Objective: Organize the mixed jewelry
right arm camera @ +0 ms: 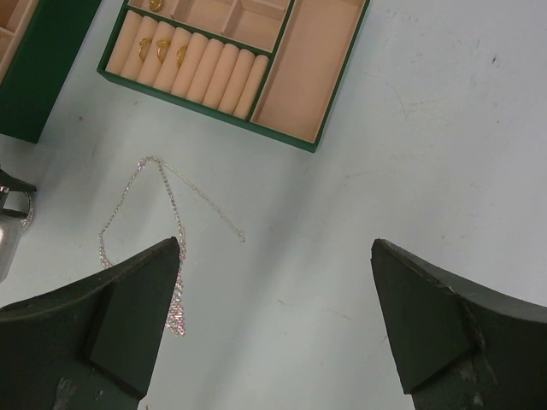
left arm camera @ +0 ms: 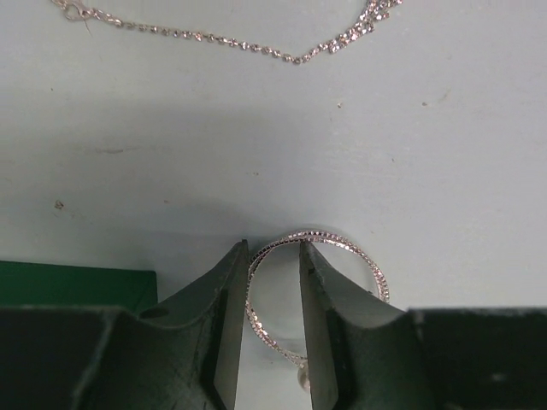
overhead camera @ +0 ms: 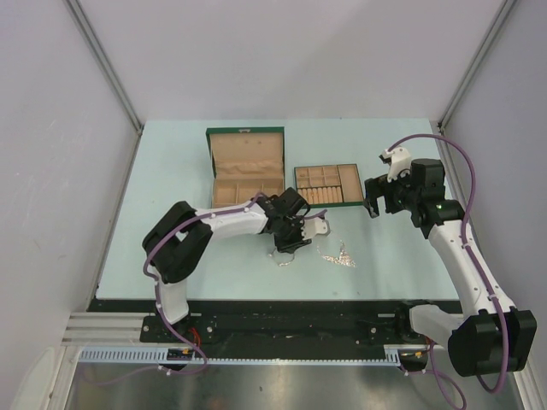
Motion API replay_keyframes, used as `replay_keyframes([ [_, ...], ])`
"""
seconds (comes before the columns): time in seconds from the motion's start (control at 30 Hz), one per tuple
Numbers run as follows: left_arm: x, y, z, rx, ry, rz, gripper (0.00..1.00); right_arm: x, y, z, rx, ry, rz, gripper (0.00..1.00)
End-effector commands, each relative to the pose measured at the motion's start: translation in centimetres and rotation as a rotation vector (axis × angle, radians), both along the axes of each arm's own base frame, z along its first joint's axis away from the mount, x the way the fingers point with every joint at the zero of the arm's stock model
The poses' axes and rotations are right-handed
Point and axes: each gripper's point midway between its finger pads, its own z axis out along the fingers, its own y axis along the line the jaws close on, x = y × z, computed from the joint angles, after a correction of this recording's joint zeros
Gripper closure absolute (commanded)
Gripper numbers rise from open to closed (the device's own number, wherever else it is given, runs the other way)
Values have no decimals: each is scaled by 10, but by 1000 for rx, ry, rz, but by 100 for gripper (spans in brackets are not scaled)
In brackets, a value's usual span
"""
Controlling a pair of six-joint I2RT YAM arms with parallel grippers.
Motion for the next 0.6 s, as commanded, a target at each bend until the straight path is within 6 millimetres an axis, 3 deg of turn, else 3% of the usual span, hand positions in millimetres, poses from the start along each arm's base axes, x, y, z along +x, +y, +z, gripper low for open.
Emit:
replay_keyframes([
  [0.0,0,-4,-2,-13,-42,-40,65,1,-2,1,-6,-7,7,0],
  [0.4,-4,21,-19,63,-103,-49,78,0,-1,0,-3,-1,11,0],
  [0.5,-5,25,-19,75,-109,-46,85,1,-1,1,-2,-7,12,0],
  [0.57,-5,26,-17,77,-112,-45,96,1,-1,1,-2,-7,12,1],
])
